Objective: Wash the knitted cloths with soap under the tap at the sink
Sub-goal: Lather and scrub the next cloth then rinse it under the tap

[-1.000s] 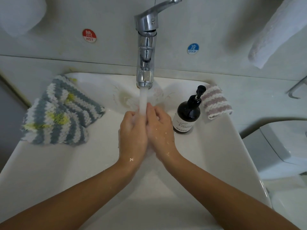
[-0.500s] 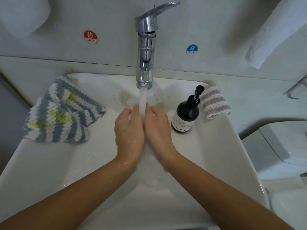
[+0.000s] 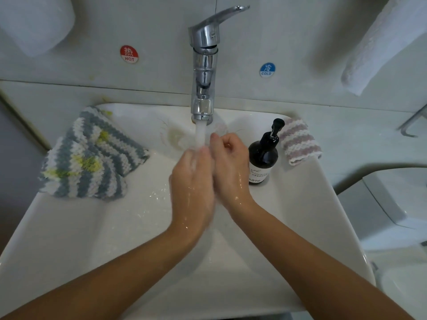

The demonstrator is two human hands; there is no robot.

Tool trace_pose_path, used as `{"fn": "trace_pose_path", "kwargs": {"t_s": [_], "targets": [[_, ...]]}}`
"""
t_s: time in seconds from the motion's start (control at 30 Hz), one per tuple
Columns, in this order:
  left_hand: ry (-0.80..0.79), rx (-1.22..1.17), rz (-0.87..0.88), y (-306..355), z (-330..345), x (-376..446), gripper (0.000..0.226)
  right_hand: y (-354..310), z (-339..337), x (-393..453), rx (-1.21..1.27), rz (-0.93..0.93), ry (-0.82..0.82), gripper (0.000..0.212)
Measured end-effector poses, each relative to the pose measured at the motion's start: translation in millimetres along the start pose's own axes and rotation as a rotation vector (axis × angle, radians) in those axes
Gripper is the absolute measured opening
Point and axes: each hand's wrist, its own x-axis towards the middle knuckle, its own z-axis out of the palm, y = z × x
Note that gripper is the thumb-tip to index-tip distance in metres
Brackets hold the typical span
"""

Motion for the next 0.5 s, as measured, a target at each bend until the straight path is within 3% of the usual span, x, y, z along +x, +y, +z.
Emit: {"fn": "trace_pose_path", "kwargs": {"t_s": [0.1, 0.23, 0.5], "targets": [[0.040, 0.014, -0.001, 1, 1, 3, 0.028, 6, 0, -6, -0.026, 0.067, -0.092, 0.036], [0.133, 0.044, -0.036, -6, -10, 29, 0.027, 4, 5, -24, -0.160, 0.008, -0.242, 0.033], [-0.003, 0.180, -0.033, -15, -1, 10, 0.012, 2, 2, -21, -0.102, 0.140, -0.144, 0.028]]}}
